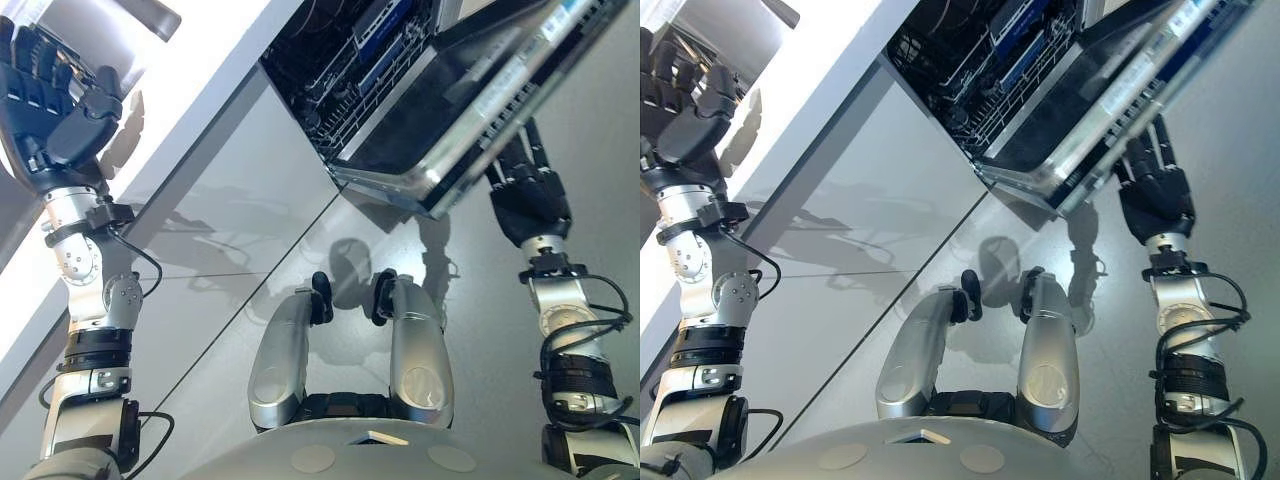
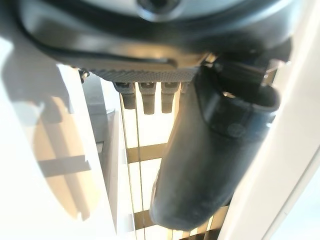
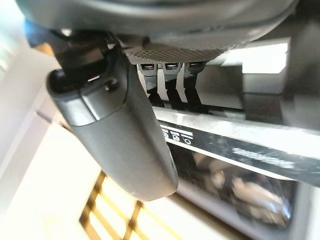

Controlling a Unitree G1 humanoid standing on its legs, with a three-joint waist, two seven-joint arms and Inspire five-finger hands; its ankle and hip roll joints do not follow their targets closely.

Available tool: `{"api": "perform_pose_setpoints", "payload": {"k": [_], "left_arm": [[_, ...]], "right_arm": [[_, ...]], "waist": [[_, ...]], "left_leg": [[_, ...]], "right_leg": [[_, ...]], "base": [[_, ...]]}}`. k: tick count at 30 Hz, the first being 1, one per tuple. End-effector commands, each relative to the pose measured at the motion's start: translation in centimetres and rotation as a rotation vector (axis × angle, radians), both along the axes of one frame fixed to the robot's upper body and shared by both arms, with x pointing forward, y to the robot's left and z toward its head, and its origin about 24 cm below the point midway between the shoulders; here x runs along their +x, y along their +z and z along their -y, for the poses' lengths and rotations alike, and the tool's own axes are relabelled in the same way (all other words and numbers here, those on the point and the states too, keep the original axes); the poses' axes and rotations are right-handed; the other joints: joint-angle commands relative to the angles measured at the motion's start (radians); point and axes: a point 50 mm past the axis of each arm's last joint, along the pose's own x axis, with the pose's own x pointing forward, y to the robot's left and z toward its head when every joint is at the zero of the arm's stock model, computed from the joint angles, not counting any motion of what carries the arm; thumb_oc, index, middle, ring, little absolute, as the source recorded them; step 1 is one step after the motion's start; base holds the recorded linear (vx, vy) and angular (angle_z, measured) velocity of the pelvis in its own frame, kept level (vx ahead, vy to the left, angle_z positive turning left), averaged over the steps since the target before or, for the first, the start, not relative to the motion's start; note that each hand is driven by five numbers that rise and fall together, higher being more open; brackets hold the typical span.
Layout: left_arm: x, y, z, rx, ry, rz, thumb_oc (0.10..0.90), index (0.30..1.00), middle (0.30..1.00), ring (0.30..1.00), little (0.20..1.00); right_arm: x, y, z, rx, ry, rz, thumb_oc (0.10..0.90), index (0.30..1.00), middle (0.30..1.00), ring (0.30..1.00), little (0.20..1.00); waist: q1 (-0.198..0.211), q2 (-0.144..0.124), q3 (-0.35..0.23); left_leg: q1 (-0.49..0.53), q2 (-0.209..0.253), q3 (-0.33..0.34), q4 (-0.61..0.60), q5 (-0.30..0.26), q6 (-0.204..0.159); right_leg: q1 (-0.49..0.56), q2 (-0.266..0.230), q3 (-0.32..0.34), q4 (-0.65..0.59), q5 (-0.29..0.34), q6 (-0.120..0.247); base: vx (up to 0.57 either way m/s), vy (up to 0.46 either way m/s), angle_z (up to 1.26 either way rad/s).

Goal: Pick up plates and place into dishwasher.

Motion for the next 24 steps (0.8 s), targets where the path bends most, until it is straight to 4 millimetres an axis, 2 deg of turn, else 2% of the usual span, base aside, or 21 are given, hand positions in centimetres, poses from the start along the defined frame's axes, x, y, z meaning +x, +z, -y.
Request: {"api": "perform_pose_setpoints", "payload": {"k": [1, 4, 6, 8, 11, 13, 18, 19, 20, 22, 24], "left_arm": [[-0.1, 3.6, 1.3, 0.074, -0.069, 0.181, 0.800, 0.900, 0.900, 0.900, 0.900], [-0.1, 3.2, 1.2, 0.074, -0.078, 0.173, 0.800, 0.900, 0.900, 0.900, 0.900], [-0.3, 2.8, 1.2, 0.076, -0.088, 0.166, 0.800, 0.900, 0.900, 0.900, 0.900], [-0.6, 2.5, 1.2, 0.079, -0.096, 0.163, 0.800, 0.900, 0.900, 0.900, 0.900], [-1.6, 1.9, 1.1, 0.096, -0.097, 0.167, 0.800, 0.900, 0.900, 0.900, 0.900], [-2.7, 1.6, 1.3, 0.115, -0.095, 0.174, 0.800, 0.900, 0.900, 0.900, 0.900], [-4.7, 0.7, 1.6, 0.161, -0.085, 0.166, 0.800, 0.900, 0.900, 0.900, 0.900], [-4.7, 0.7, 1.6, 0.163, -0.084, 0.166, 0.800, 0.900, 0.900, 0.900, 0.900], [-4.7, 0.7, 1.6, 0.175, -0.082, 0.163, 0.800, 0.900, 0.900, 0.900, 0.900], [-4.4, 0.8, 1.7, 0.191, -0.084, 0.150, 0.800, 0.900, 0.900, 0.900, 0.900], [-4.1, 1.2, 1.8, 0.202, -0.088, 0.138, 0.800, 0.900, 0.900, 0.900, 0.900]], "right_arm": [[-0.5, 10.1, -17.0, -0.035, 0.844, 0.521, 0.800, 0.900, 0.900, 0.900, 0.900], [-0.1, 9.7, -17.0, -0.028, 0.772, 0.480, 0.800, 0.900, 0.900, 0.900, 0.900], [0.7, 8.9, -16.2, -0.046, 0.636, 0.407, 0.800, 0.900, 0.900, 0.900, 0.900], [1.7, 7.5, -14.4, -0.096, 0.429, 0.320, 0.800, 0.900, 0.900, 0.900, 0.900], [2.0, 3.1, -10.0, -0.249, 0.111, 0.144, 0.800, 0.900, 0.900, 0.900, 0.900], [0.5, -0.6, -7.2, -0.395, -0.035, 0.037, 0.800, 0.900, 0.900, 0.900, 0.900], [-4.1, -8.1, -3.5, -0.711, -0.199, -0.219, 0.800, 0.900, 0.900, 0.900, 0.900], [-4.1, -8.2, -3.5, -0.717, -0.200, -0.226, 0.800, 0.900, 0.900, 0.900, 0.900], [-4.9, -9.5, -2.7, -0.759, -0.205, -0.289, 0.800, 0.900, 0.900, 0.900, 0.900], [-7.3, -12.9, -1.3, -0.967, -0.174, -0.436, 0.800, 0.900, 0.900, 0.900, 0.900], [-8.7, -14.7, -0.9, -1.134, -0.106, -0.509, 0.800, 0.900, 0.900, 0.900, 0.900]], "waist": [[0.057, -0.002, -0.101], [0.062, 0.001, -0.117], [0.064, 0.001, -0.127], [0.063, -0.001, -0.142], [0.056, -0.013, -0.162], [0.049, -0.022, -0.178], [0.028, -0.057, -0.213], [0.028, -0.057, -0.216], [0.025, -0.063, -0.225], [0.016, -0.076, -0.252], [0.012, -0.083, -0.276]], "left_leg": [[0.048, -0.081, 0.021, -0.056, 0.056, 0.064], [0.084, -0.089, 0.022, -0.098, 0.050, 0.072], [0.115, -0.097, 0.024, -0.126, 0.030, 0.079], [0.142, -0.101, 0.026, -0.160, 0.032, 0.087], [0.172, -0.104, 0.033, -0.198, 0.025, 0.099], [0.183, -0.104, 0.039, -0.223, 0.026, 0.111], [0.236, -0.103, 0.045, -0.285, 0.018, 0.124], [0.235, -0.102, 0.046, -0.290, 0.023, 0.124], [0.248, -0.100, 0.048, -0.310, 0.025, 0.125], [0.290, -0.093, 0.053, -0.366, 0.025, 0.121], [0.313, -0.089, 0.055, -0.408, 0.035, 0.119]], "right_leg": [[0.070, 0.031, 0.169, -0.130, 0.101, 0.102], [0.096, 0.024, 0.165, -0.173, 0.125, 0.111], [0.115, 0.017, 0.165, -0.194, 0.130, 0.122], [0.125, 0.016, 0.166, -0.224, 0.148, 0.131], [0.137, 0.019, 0.173, -0.261, 0.155, 0.148], [0.147, 0.025, 0.178, -0.302, 0.175, 0.157], [0.201, 0.042, 0.182, -0.382, 0.194, 0.182], [0.202, 0.044, 0.182, -0.390, 0.201, 0.181], [0.215, 0.049, 0.183, -0.409, 0.204, 0.186], [0.253, 0.060, 0.183, -0.454, 0.207, 0.201], [0.281, 0.072, 0.181, -0.498, 0.217, 0.207]], "base": [[0.06, 0.100, 0.02], [0.07, 0.078, 0.11], [0.07, 0.079, 0.35], [0.03, 0.074, 0.22], [-0.02, 0.055, 0.22], [-0.04, 0.037, 0.60], [-0.01, -0.009, 0.01], [-0.02, -0.017, -0.09], [-0.03, -0.016, -0.10], [-0.03, -0.032, -0.15], [-0.02, -0.033, -0.19]]}}
